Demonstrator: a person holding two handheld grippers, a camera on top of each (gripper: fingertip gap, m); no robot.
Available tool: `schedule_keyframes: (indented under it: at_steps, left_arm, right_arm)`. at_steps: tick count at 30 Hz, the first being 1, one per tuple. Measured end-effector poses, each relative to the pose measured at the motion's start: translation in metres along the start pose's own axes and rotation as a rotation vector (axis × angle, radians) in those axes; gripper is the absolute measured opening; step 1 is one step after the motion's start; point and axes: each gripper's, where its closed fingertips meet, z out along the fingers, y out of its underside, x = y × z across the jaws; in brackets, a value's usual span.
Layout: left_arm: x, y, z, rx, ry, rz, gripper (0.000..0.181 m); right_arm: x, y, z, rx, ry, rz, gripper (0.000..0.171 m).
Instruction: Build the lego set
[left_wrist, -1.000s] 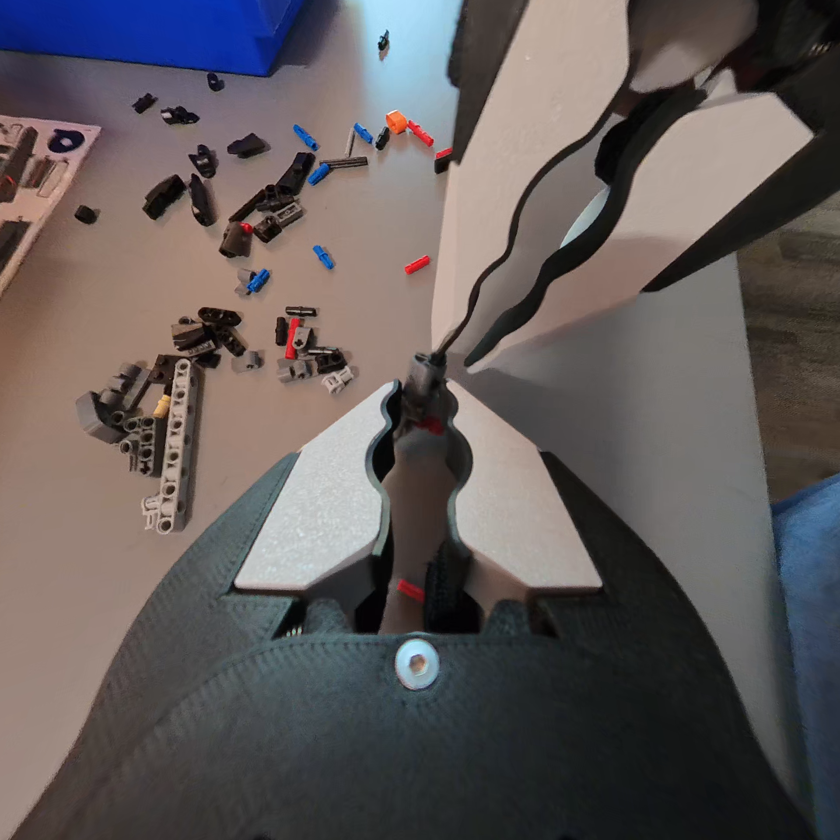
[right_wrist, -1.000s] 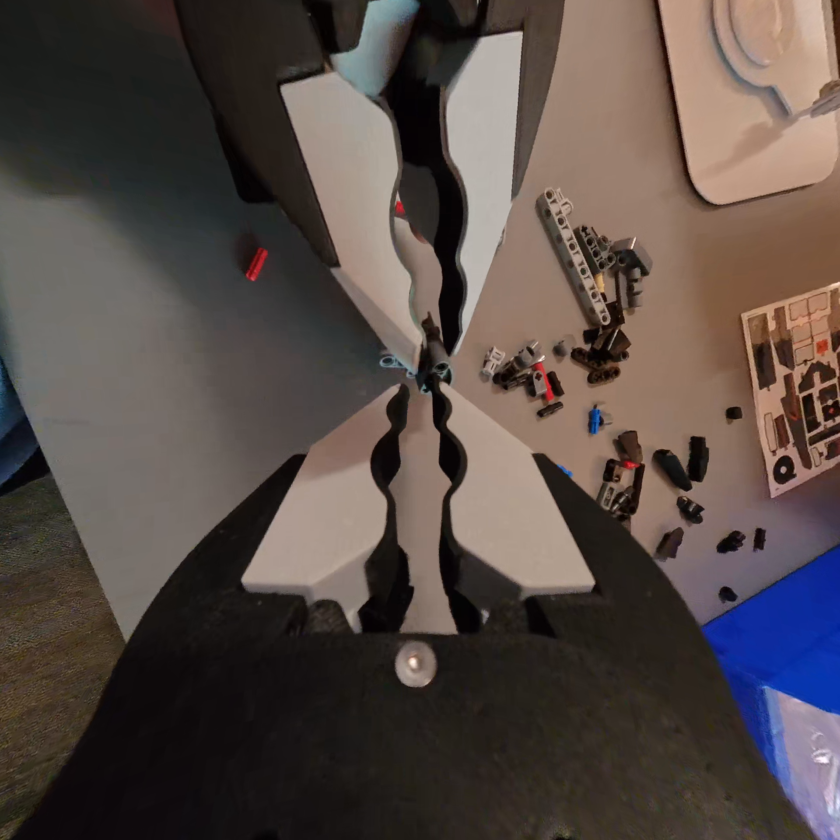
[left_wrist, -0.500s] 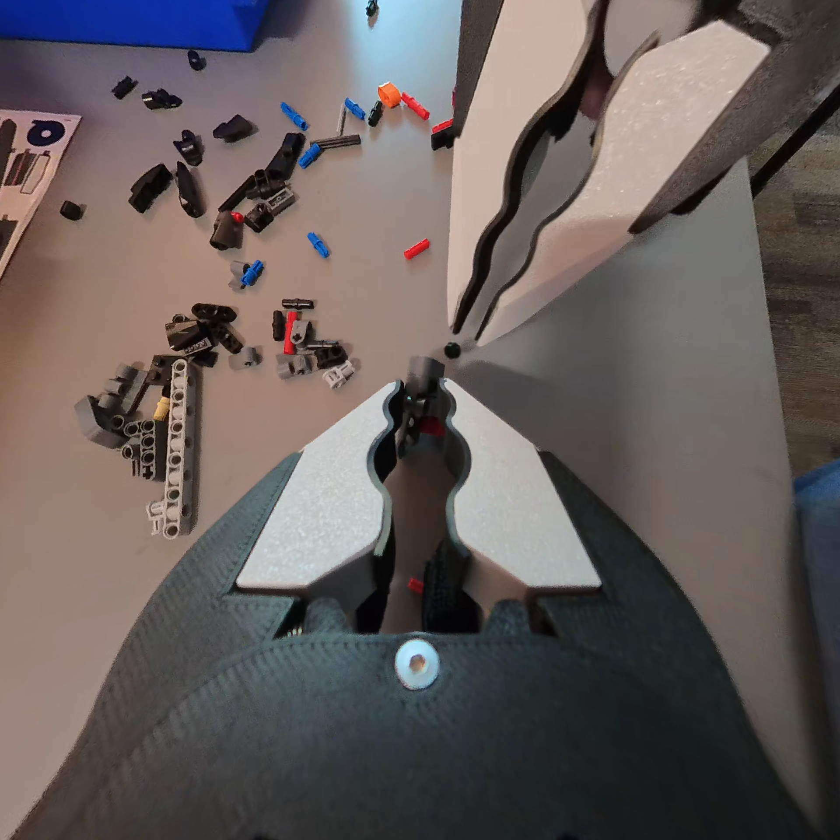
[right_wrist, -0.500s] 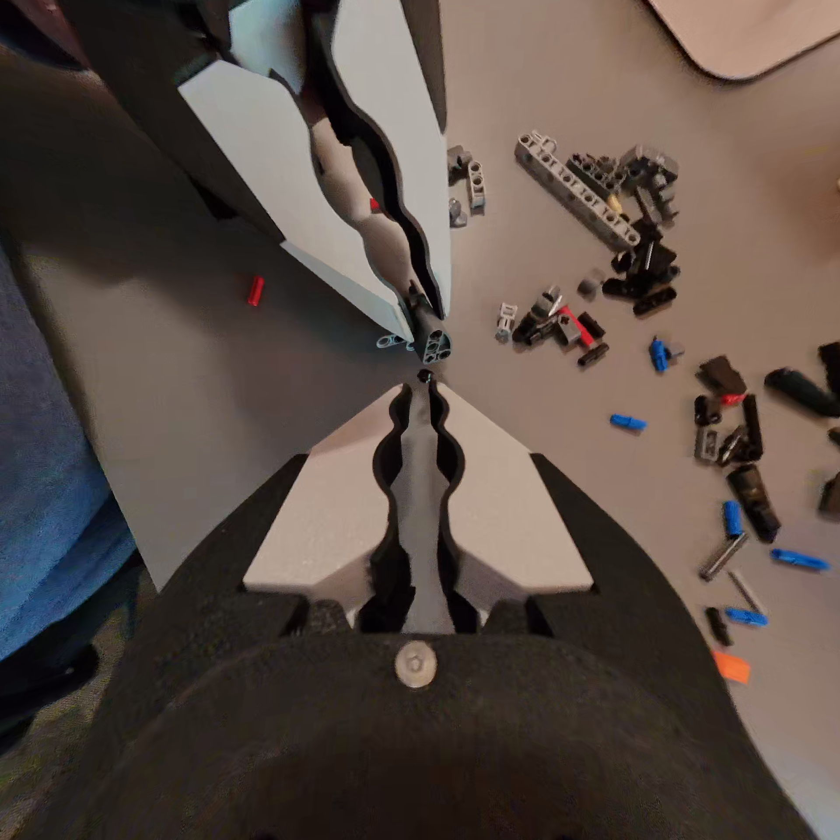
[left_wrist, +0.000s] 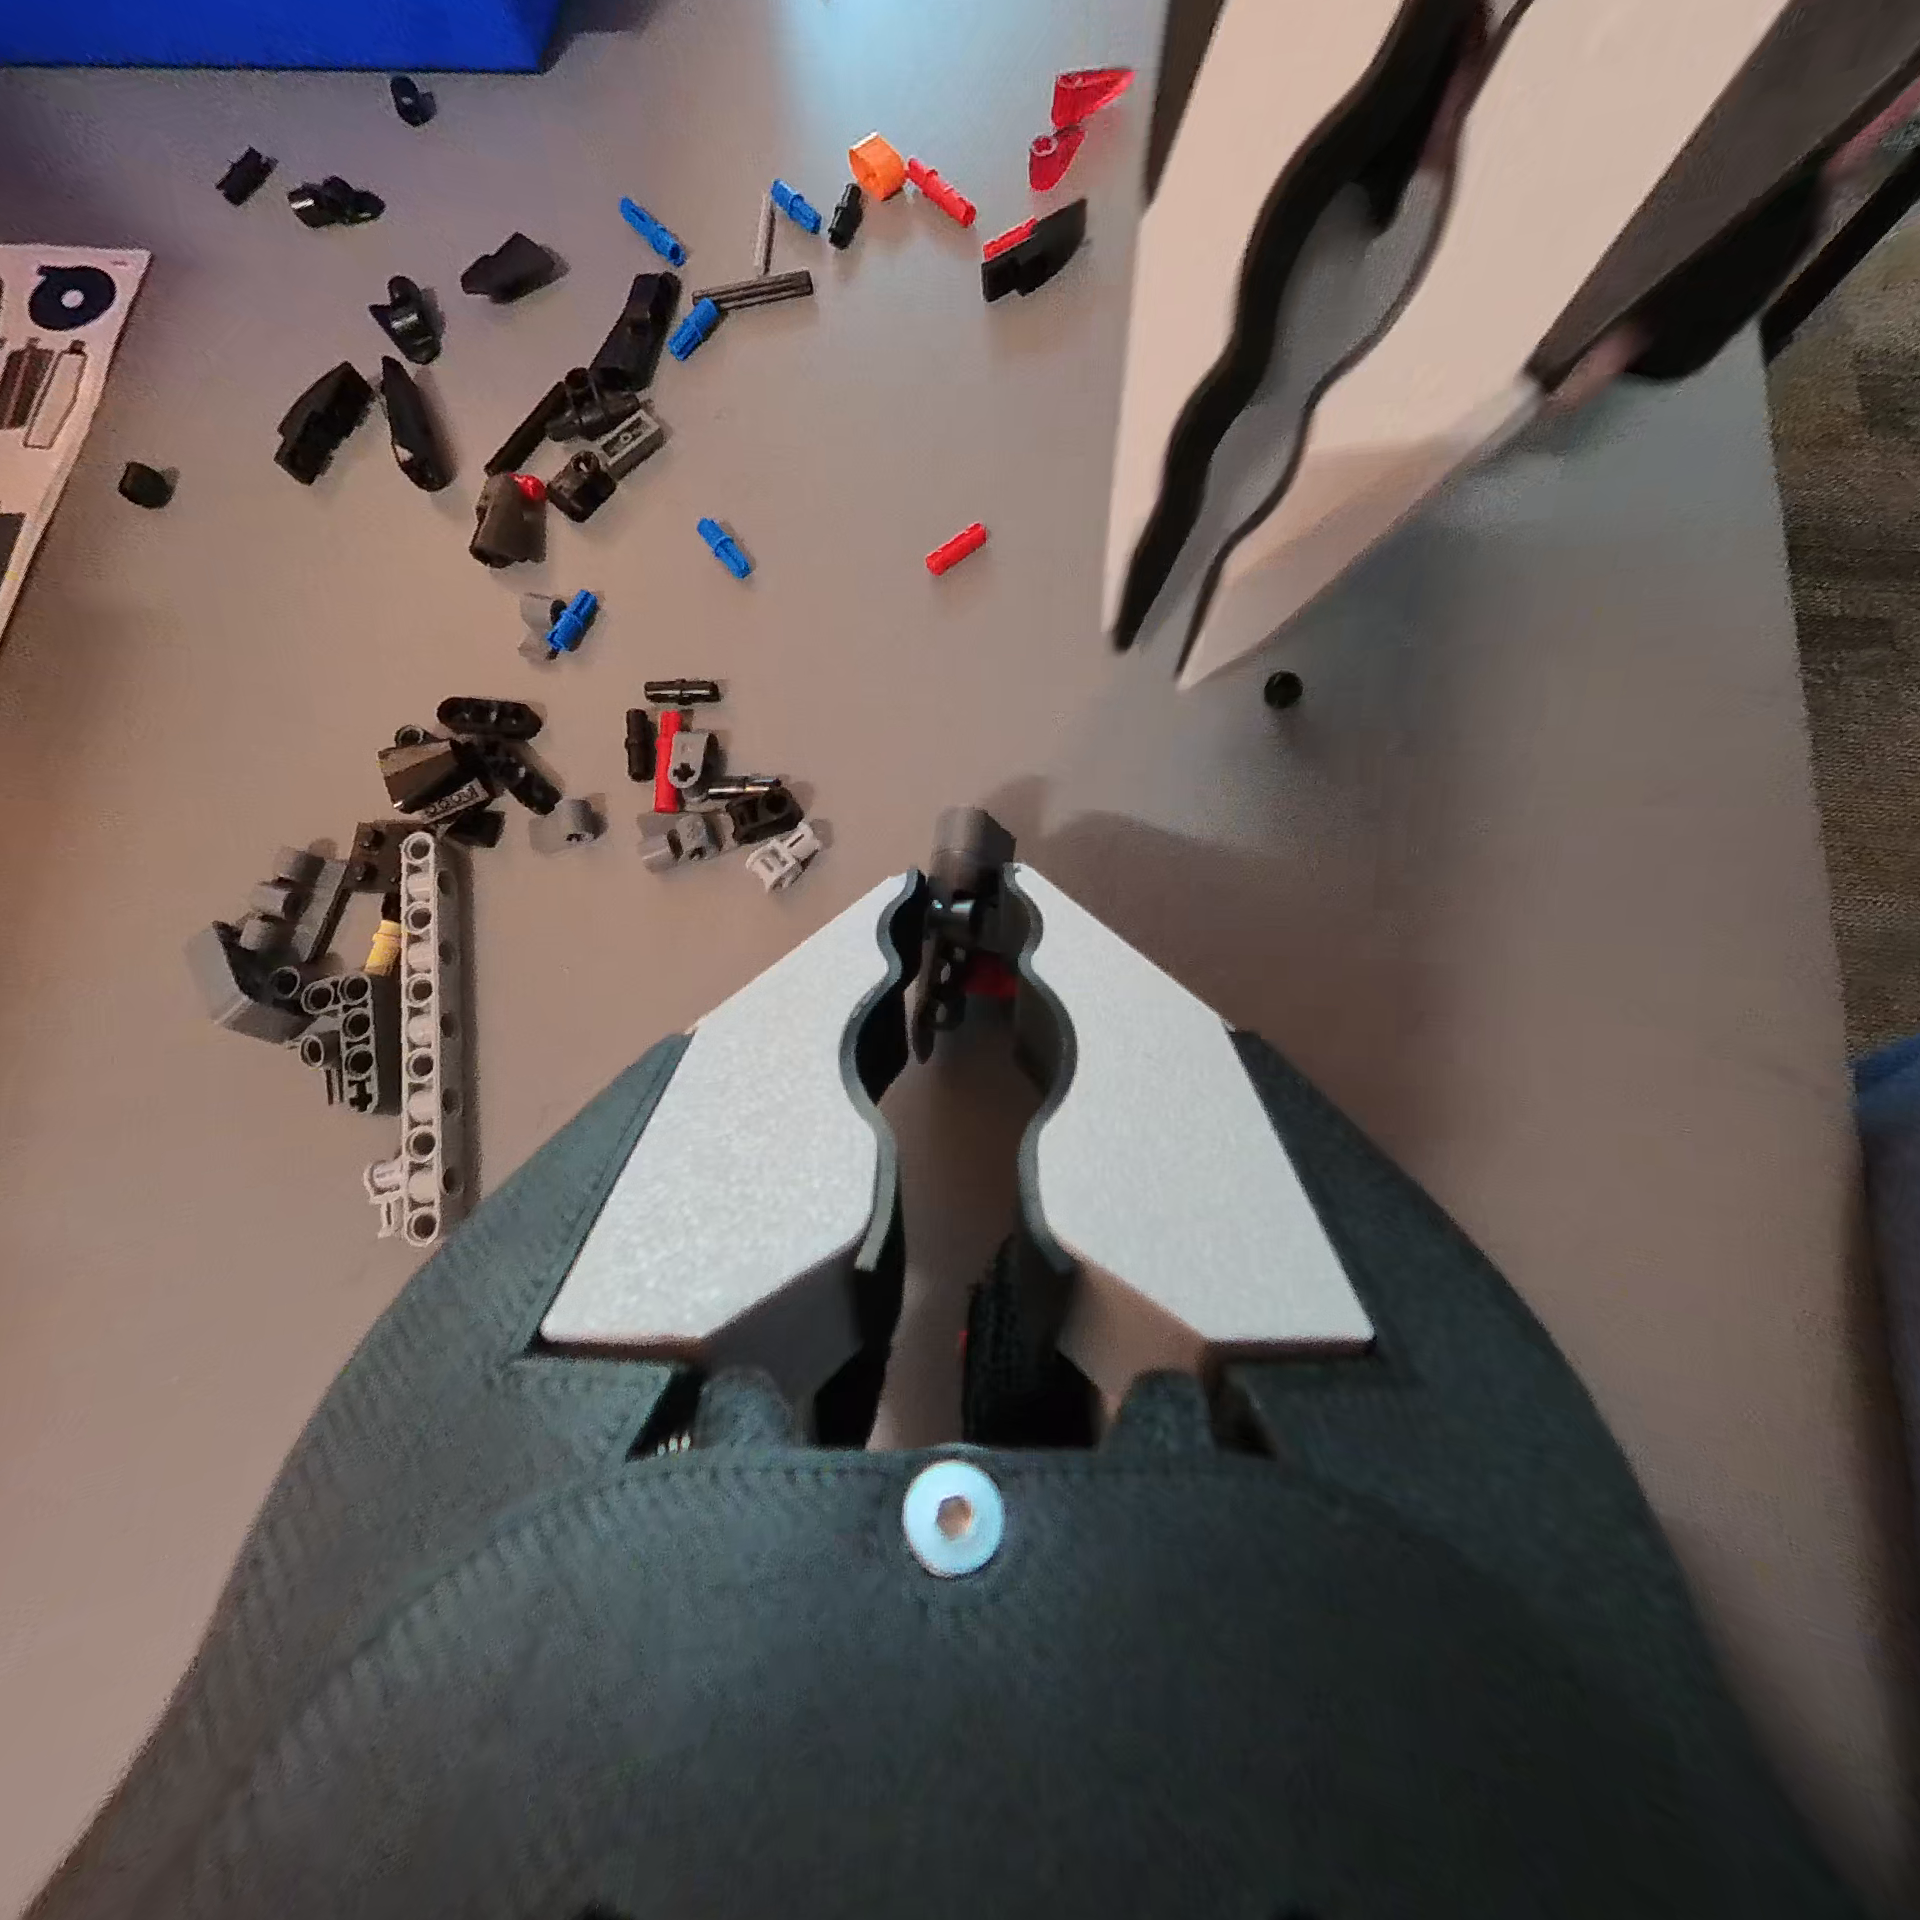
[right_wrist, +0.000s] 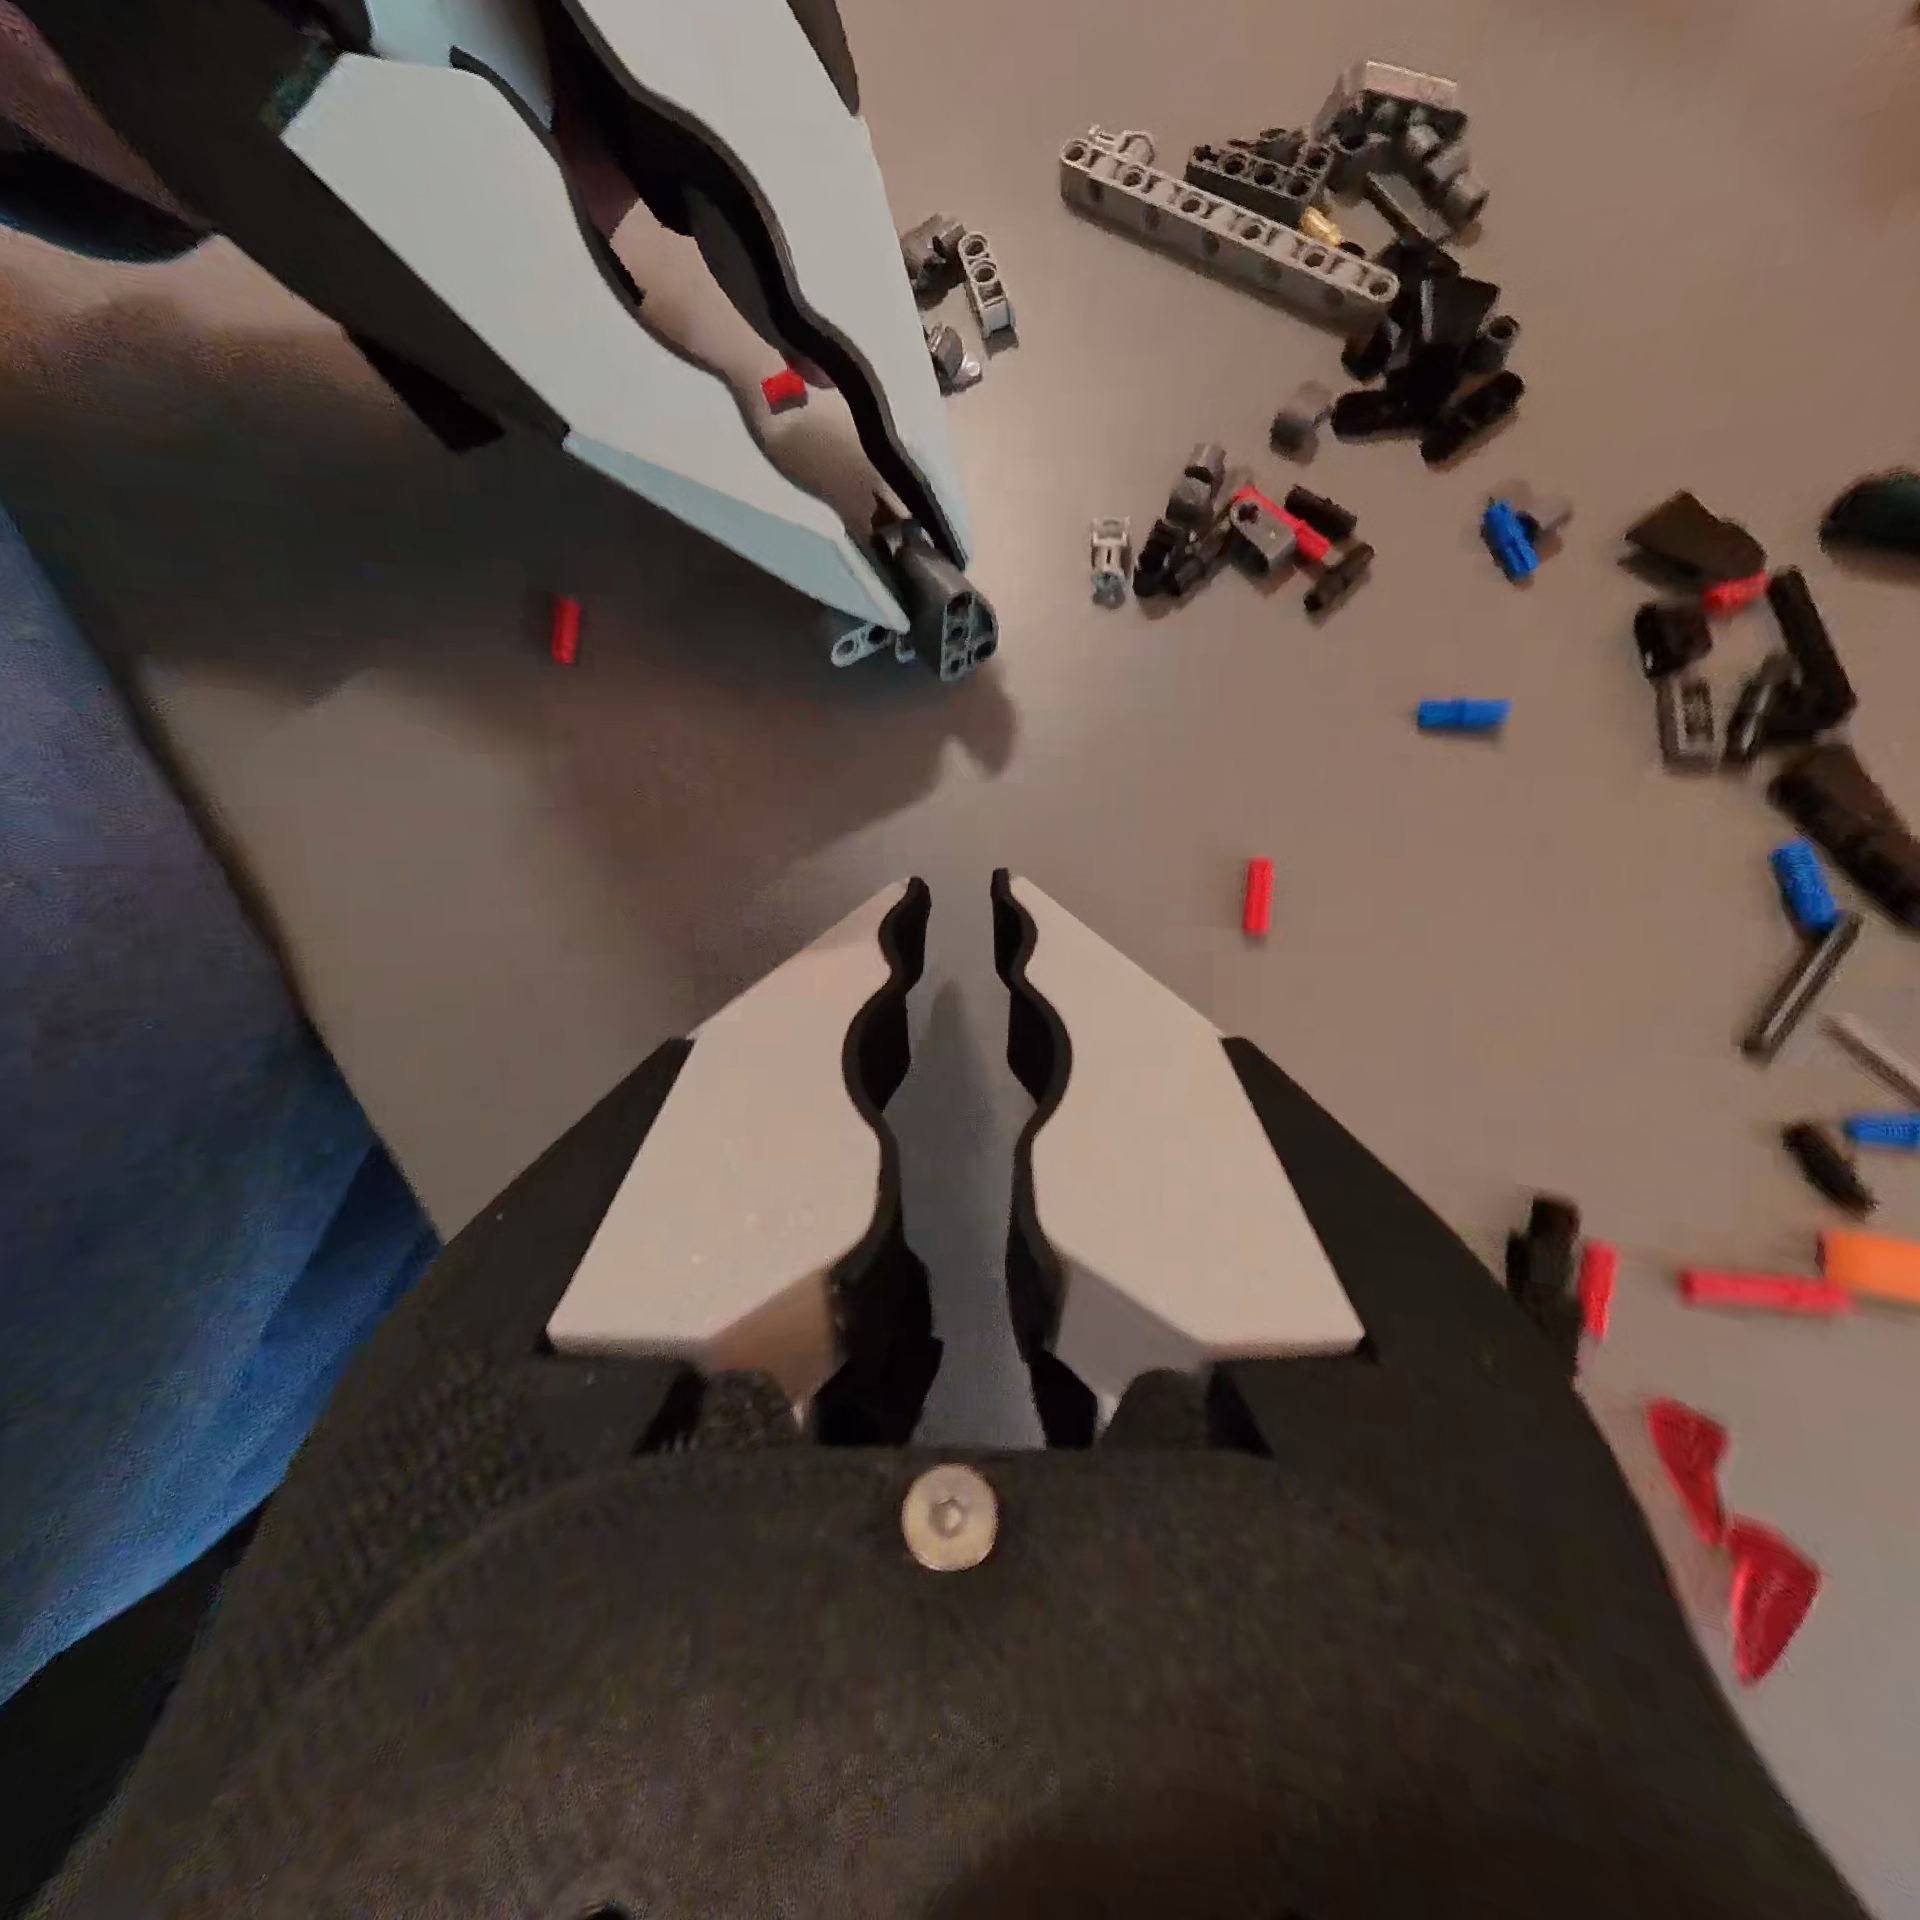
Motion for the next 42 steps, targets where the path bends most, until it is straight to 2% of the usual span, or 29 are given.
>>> schedule_keyframes:
  at_steps: [4,7,14,26,35,42]
  left_arm:
    - [0.000,0.001,0.000,0.000,0.001,-0.005,0.012]
    - [0.002,-0.001,0.001,-0.003,0.018,-0.001,0.011]
    - [0.005,-0.001,0.003,-0.031,0.049,0.023,0.011]
    - [0.005,0.001,0.001,-0.017,0.049,0.010,0.012]
    - [-0.004,-0.005,-0.013,0.047,-0.021,0.020,0.023]
    - [0.004,-0.047,-0.045,0.227,-0.079,0.217,0.022]
  right_arm:
    - [-0.006,0.025,-0.022,-0.008,0.003,0.072,0.016]
    - [-0.011,0.034,-0.023,-0.018,0.010,0.084,0.017]
    - [-0.014,0.028,-0.008,0.001,0.076,0.076,0.014]
    - [-0.017,0.025,0.003,0.022,0.070,0.108,0.005]
    - [-0.015,-0.019,-0.011,0.227,-0.082,0.278,0.004]
    - [-0.021,-0.072,-0.031,0.377,-0.347,0.399,0.003]
